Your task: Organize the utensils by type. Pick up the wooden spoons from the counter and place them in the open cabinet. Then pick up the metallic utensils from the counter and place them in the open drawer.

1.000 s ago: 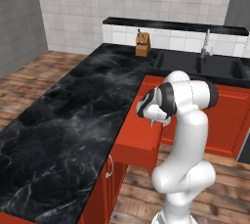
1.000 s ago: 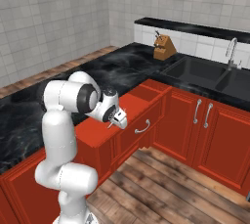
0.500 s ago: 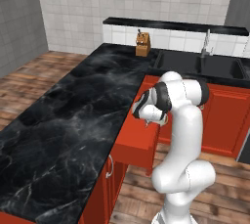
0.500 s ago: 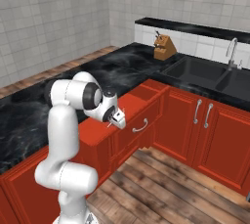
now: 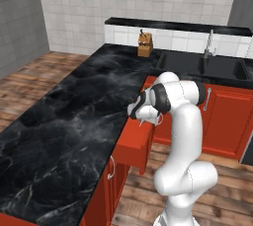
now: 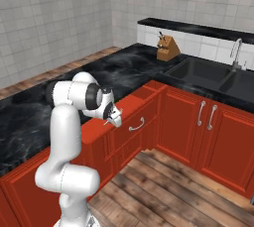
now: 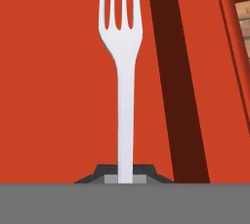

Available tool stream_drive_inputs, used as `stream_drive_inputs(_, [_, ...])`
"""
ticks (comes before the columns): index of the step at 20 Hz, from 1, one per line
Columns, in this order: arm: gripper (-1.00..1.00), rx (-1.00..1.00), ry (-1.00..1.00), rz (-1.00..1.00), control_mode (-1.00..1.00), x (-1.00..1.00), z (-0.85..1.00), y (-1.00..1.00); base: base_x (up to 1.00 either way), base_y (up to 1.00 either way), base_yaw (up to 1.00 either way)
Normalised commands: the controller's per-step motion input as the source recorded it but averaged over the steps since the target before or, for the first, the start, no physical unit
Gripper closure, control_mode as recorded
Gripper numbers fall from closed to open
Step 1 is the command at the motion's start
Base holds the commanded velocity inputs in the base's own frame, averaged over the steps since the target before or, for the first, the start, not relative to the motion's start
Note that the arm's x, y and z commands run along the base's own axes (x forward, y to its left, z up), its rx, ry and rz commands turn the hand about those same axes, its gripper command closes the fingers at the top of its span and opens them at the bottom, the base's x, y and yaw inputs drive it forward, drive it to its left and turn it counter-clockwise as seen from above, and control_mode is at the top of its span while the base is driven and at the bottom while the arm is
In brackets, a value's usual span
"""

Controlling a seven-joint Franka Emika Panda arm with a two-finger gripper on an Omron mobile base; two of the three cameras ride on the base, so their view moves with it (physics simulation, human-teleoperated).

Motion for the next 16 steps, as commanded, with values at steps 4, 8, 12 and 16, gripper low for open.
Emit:
stream_drive_inputs(4, [1.0, 0.0, 0.0, 0.0, -1.0, 0.0, -0.53, -0.36, 0.0, 0.0, 0.0])
stream_drive_inputs(8, [1.0, 0.0, 0.0, 0.0, -1.0, 0.0, -0.54, -0.35, 0.0, 0.0, 0.0])
stream_drive_inputs(12, [1.0, 0.0, 0.0, 0.0, -1.0, -0.08, -0.56, -0.43, 0.0, 0.0, 0.0])
stream_drive_inputs(16, [1.0, 0.0, 0.02, 0.0, -1.0, -0.12, -0.58, -0.48, 0.0, 0.0, 0.0])
